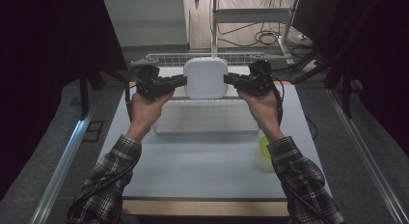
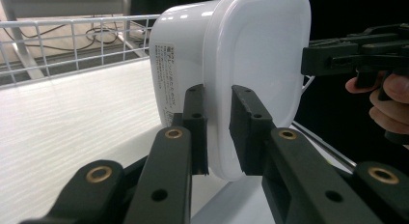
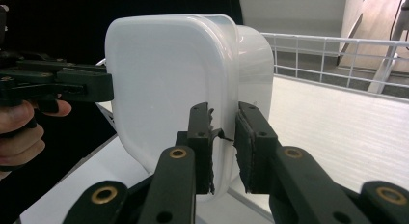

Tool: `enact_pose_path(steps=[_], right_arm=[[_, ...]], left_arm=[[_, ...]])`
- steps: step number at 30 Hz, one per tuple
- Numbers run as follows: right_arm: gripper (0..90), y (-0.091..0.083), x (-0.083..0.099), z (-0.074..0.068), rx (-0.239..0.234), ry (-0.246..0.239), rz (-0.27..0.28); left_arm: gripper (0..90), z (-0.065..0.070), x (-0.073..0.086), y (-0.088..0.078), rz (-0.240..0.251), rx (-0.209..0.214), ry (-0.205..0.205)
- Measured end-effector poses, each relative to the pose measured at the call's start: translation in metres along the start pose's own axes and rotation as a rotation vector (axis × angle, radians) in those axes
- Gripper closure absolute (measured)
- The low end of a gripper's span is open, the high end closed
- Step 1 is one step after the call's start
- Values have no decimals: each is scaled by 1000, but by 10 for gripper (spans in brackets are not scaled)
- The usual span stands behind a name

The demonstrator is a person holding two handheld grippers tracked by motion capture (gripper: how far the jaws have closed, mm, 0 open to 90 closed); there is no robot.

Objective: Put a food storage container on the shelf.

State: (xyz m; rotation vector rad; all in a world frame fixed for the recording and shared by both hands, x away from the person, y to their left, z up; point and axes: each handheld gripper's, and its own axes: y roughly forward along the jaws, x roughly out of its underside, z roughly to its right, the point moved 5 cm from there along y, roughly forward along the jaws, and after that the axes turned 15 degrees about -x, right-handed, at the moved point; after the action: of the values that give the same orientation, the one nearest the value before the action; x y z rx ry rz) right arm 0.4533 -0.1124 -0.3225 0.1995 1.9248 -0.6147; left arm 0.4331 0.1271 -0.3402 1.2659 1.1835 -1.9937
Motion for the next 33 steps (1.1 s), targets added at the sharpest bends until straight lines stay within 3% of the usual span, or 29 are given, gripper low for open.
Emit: enact_pose_path(steps=[10,17,23,27,33], right_arm=[[672,6,-4,2,5,-22,1],[627,12,-7,4,16,-34,-6],[612,18,-5,10,37,-39,-23],[595,19,-5,12,36,-32,-20],[568,20,-6,14,46,-36,-28]], left_arm=[[617,-1,-4,7,18,19,2],[542,0,-7,14,23,-29,28],[545,-2,-8,21,13,-52,30],[545,-2,-6,25,-4,-68,55],[536,-4,-7,28,-9,-65,41]])
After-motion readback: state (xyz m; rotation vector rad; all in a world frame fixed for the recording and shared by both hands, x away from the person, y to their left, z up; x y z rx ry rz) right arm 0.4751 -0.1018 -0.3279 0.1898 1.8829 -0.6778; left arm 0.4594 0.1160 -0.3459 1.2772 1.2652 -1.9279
